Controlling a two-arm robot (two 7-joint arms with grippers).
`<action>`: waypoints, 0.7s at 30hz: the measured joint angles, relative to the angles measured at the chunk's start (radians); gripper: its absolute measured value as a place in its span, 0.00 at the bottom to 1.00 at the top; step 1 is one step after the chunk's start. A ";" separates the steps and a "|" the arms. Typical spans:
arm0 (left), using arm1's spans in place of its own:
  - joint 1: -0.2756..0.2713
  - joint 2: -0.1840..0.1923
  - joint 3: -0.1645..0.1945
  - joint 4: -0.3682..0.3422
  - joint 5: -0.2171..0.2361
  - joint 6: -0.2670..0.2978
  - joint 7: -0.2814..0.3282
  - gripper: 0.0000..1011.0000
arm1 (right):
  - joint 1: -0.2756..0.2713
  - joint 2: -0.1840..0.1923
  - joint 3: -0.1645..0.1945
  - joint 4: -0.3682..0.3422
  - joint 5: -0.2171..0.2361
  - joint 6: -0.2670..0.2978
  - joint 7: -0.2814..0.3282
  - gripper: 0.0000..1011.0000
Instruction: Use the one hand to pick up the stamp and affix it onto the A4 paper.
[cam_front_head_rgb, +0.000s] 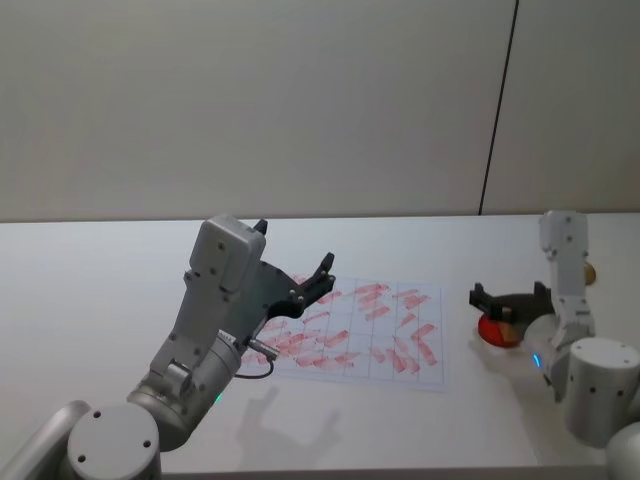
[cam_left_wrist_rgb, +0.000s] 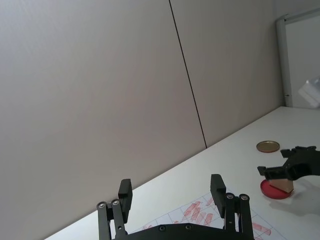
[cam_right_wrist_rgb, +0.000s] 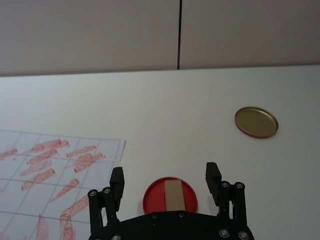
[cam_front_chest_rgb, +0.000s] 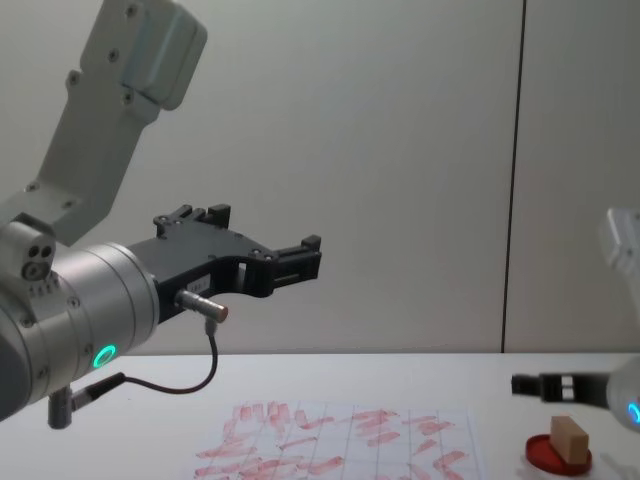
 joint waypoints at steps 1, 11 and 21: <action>0.000 0.000 0.000 0.000 0.000 0.000 0.000 0.98 | -0.005 0.001 0.000 -0.013 0.000 -0.001 0.000 0.99; 0.000 0.000 0.000 0.000 0.000 0.000 0.000 0.98 | -0.082 0.025 0.008 -0.206 -0.001 -0.014 0.004 0.99; 0.000 0.000 0.000 0.000 0.000 0.000 0.000 0.98 | -0.150 0.049 0.018 -0.366 -0.002 -0.016 0.017 0.99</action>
